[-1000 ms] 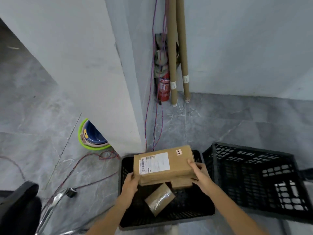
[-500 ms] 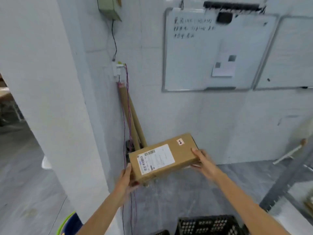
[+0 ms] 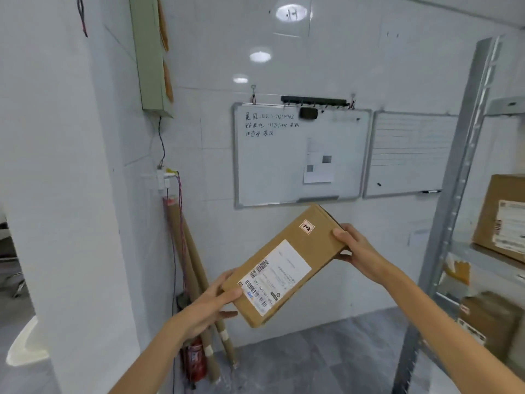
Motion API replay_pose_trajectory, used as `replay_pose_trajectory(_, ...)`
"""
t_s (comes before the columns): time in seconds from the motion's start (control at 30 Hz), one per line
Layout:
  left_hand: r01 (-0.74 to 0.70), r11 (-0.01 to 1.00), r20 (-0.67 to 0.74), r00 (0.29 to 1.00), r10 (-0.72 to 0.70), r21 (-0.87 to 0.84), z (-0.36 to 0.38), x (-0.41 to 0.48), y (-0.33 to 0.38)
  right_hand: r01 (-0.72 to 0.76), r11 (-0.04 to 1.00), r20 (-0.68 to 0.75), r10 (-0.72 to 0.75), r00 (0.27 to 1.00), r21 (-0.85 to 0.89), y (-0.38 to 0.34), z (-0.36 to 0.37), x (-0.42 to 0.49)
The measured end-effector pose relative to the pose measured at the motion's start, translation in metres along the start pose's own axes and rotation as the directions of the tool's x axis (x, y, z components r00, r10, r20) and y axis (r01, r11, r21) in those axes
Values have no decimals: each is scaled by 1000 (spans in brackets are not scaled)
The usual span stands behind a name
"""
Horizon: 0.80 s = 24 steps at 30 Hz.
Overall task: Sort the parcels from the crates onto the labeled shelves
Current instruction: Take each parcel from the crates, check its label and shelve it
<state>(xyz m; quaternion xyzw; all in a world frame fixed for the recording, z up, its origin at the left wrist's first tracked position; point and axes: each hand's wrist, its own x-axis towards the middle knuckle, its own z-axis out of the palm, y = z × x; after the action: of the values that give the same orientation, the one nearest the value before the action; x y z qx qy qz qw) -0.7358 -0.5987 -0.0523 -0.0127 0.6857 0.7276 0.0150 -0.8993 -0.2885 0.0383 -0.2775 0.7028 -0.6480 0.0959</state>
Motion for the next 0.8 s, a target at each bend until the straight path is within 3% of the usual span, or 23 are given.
replay_pose_trajectory(0.13, 89, 943, 34, 994, -106, 320, 44, 19, -2, 17, 996, -55, -22, 998, -90, -10, -23, -24)
replay_pose_trajectory(0.23, 26, 857, 138, 984, -113, 515, 82, 38, 2, -2, 980, -81, -14, 997, -201, -15, -41, -38)
replay_pose_trajectory(0.4, -85, 925, 315, 948, -39, 370, 144, 65, 14, -2, 941, -140, -48, 989, -338, -34, -62, -54)
replay_pose_trajectory(0.57, -150, 972, 241, 965, 103, 183, 199, 86, 12, 2, 976, -446, -102, 889, -218, -39, -76, -79)
replay_pose_trajectory(0.8, -211, 977, 187, 962, 199, 43, 251, 95, 7, -55, 993, -406, 7, 914, -106, 18, -59, -137)
